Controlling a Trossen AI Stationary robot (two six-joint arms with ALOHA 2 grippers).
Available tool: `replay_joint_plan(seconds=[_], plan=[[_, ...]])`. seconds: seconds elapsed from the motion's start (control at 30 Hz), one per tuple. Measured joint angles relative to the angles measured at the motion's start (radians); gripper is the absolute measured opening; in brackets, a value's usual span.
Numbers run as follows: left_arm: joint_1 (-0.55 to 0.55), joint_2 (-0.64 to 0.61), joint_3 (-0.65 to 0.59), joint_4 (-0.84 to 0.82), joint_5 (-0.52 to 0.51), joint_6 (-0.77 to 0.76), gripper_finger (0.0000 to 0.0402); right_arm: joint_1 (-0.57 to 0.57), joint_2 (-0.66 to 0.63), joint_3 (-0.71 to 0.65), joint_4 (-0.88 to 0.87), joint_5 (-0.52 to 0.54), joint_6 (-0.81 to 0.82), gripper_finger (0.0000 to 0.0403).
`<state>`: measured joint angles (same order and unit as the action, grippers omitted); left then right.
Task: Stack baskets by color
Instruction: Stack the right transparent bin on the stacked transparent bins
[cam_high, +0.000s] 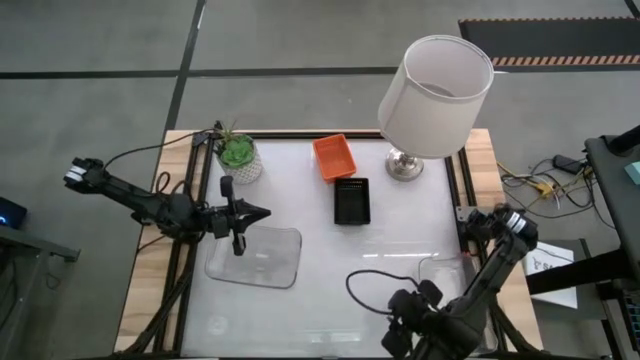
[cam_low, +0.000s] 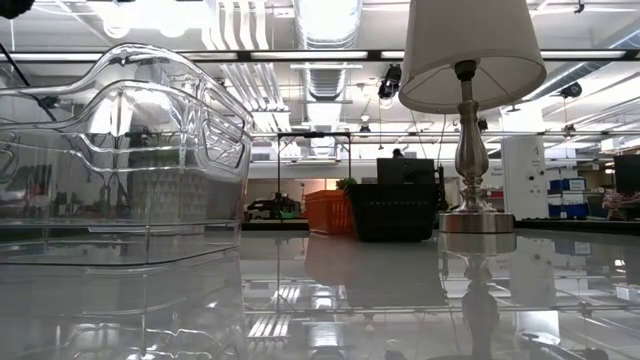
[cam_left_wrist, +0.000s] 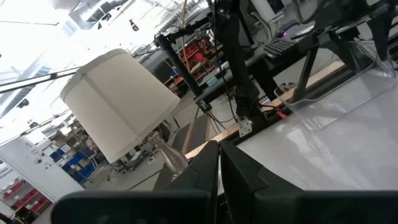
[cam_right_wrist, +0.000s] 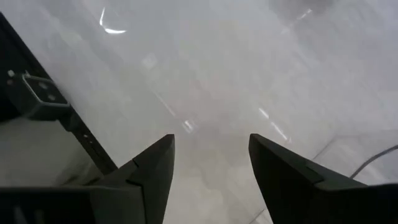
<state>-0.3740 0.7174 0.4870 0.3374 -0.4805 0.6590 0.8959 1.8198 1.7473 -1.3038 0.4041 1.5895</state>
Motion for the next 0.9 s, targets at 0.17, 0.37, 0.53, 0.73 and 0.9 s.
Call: replay_joint_plan(seconds=[0.17, 0.37, 0.53, 0.73, 0.9], plan=[[0.0, 0.0, 0.001, -0.001, 0.0, -0.001, 0.0001, 0.001, 0.008, 0.0, -0.007, 0.011, -0.049, 0.0199], [0.0, 0.0, 0.002, -0.004, 0.0, -0.002, 0.0001, 0.008, 0.01, 0.0, -0.064, -0.123, -0.029, 0.0199], [0.0, 0.0, 0.003, -0.002, 0.0, -0.012, 0.0002, 0.012, 0.006, -0.001, -0.124, -0.325, 0.159, 0.0199], [0.001, 0.001, 0.003, -0.003, 0.0, -0.024, 0.0001, 0.011, 0.037, -0.002, -0.123, -0.386, 0.307, 0.0199], [0.001, 0.001, 0.005, 0.001, 0.001, -0.024, 0.0002, 0.009, 0.067, -0.021, -0.163, -0.398, 0.337, 0.0199]])
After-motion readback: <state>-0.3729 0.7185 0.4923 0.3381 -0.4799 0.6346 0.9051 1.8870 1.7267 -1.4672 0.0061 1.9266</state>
